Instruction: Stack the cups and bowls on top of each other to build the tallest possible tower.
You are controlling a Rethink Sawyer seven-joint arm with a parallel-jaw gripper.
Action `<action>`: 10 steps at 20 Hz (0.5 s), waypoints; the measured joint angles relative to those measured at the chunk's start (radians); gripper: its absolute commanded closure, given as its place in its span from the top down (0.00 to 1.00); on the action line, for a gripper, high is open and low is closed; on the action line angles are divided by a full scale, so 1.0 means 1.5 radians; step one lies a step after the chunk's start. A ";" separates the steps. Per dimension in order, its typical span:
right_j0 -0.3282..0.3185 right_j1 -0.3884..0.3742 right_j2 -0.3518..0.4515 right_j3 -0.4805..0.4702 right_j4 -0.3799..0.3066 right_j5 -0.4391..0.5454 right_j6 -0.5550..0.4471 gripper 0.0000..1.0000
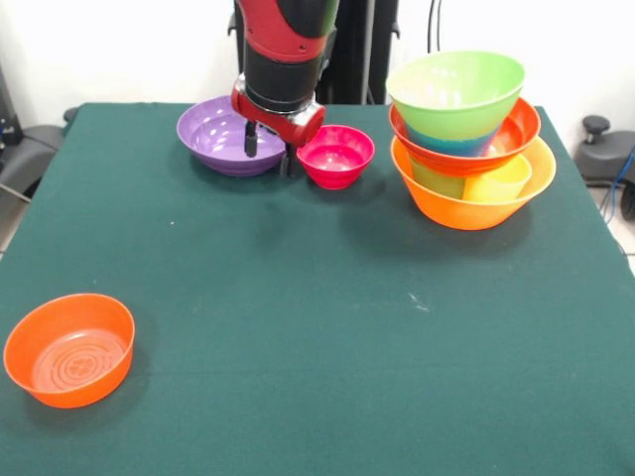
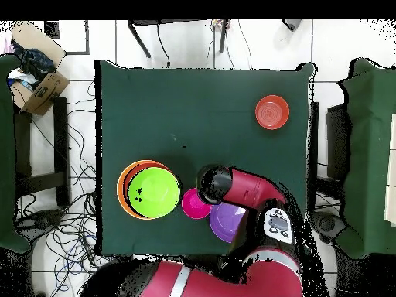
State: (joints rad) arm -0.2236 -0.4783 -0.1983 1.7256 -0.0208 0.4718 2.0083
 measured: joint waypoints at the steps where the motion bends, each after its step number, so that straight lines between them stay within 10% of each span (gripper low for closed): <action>1: 0.001 0.001 -0.002 0.000 0.000 0.000 0.000 1.00; 10: 0.004 0.017 -0.031 0.000 0.000 0.000 0.000 1.00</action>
State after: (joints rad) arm -0.2179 -0.4522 -0.2445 1.7254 -0.0206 0.4718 2.0083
